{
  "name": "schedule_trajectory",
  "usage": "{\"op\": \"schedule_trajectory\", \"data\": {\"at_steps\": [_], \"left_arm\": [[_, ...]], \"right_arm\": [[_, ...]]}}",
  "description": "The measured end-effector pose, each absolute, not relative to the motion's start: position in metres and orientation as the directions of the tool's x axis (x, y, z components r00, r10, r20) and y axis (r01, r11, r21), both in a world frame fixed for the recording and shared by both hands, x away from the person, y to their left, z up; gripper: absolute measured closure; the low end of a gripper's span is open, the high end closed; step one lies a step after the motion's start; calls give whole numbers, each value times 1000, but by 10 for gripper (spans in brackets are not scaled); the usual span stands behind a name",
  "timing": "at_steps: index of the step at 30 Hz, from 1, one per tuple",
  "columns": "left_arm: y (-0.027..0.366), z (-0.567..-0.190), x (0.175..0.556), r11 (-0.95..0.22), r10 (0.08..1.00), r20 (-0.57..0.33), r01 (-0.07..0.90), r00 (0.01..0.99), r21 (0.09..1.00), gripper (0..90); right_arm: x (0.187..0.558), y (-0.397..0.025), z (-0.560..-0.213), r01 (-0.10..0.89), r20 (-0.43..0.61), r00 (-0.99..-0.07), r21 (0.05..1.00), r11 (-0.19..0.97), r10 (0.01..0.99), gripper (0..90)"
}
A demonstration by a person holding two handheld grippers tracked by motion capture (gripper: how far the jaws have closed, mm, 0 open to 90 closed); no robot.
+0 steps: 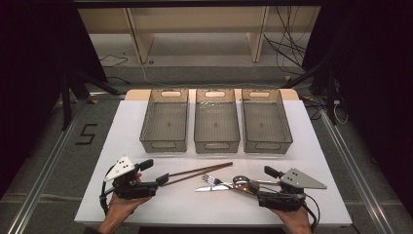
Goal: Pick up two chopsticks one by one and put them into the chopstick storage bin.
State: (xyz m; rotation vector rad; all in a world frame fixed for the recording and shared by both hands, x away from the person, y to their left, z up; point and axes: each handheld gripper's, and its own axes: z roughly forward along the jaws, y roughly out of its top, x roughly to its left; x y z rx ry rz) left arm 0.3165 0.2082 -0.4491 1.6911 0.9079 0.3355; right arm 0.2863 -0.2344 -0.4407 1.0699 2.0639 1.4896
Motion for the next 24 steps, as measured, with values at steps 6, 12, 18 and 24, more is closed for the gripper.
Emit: {"op": "schedule_trajectory", "data": {"at_steps": [6, 12, 18, 24], "left_arm": [[207, -449, 318, -88, 712, -222, 398, 667, 913, 155], [207, -447, 320, -109, 721, -207, 403, 662, 908, 156], [203, -438, 328, -189, 727, -164, 424, 667, 885, 156], [197, -425, 346, -313, 717, -91, 436, 691, 844, 161]], "right_arm": [[286, -235, -441, 357, 125, -639, 922, 150, 759, 192], [286, -235, -440, 359, 126, -639, 922, 149, 759, 193], [287, -235, -440, 360, 128, -640, 921, 148, 758, 193], [287, -234, -440, 366, 128, -643, 918, 156, 755, 193]]}}
